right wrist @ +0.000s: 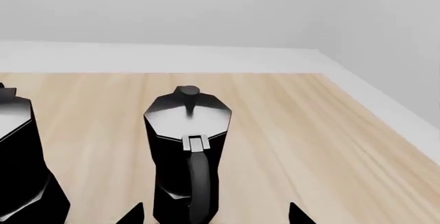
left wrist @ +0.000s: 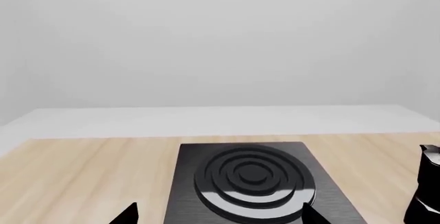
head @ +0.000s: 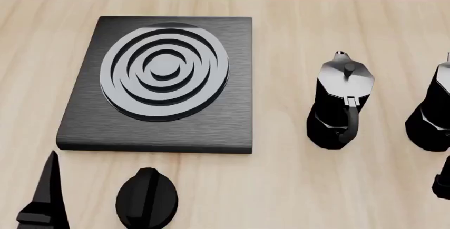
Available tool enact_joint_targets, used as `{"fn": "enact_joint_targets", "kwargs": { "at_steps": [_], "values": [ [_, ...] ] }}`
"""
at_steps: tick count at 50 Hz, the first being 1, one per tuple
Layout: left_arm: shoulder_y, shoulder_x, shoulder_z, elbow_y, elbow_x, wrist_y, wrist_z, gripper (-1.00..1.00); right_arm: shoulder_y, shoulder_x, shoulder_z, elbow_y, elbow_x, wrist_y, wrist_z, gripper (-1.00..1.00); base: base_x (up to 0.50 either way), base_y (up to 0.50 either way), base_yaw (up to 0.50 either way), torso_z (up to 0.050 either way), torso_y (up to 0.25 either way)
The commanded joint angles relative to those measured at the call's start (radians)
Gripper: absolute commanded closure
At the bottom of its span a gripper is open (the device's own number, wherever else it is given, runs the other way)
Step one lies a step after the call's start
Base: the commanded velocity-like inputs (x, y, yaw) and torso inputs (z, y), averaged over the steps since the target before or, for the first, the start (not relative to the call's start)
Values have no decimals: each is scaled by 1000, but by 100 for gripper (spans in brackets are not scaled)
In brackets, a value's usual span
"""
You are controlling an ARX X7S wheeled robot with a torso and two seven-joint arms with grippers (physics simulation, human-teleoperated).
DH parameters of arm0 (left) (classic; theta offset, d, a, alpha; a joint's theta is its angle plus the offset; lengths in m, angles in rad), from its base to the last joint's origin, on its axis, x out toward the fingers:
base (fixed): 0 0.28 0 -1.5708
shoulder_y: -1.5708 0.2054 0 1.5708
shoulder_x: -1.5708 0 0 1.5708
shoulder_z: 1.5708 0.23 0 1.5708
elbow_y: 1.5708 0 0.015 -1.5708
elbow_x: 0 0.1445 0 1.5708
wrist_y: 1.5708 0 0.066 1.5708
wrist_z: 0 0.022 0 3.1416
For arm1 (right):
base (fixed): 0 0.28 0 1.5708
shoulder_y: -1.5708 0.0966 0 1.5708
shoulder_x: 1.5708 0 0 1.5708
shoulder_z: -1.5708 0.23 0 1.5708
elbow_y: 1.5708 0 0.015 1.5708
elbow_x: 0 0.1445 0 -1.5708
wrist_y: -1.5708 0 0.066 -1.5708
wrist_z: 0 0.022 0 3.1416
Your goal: Put the right moka pot on the stove.
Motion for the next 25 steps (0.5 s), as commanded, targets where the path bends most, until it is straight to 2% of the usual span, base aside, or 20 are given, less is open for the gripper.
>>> {"fn": "enact_joint_targets", "kwargs": {
  "at_steps": [1,13,14,17,18,21,25],
  "values": [
    [0,-3,0,2,-2,6,-4,-100,47,-9,-36,58,-32,-11,-15,-100,0,0,0,0,0],
    [3,-5,1,-1,-5,15,-4,-100,88,-22,-67,105,-53,-14,-28,-100,0,0,0,0,0],
    [3,-6,1,-1,-7,15,-4,-100,109,-6,-64,76,-34,33,-16,-100,0,0,0,0,0],
    [2,-6,0,-2,-9,16,-4,-100,115,-6,-69,78,-36,37,-17,-100,0,0,0,0,0],
    [2,-6,2,-2,-8,16,-4,-100,105,-25,-76,123,-58,-15,-32,-100,0,0,0,0,0],
    [-3,-7,3,-2,-12,12,-6,-100,122,-18,-81,108,-51,16,-25,-100,0,0,0,0,0],
    [-5,-8,0,-2,-19,11,-8,-100,129,-35,-94,158,-73,-26,-43,-100,0,0,0,0,0]
  ]
}}
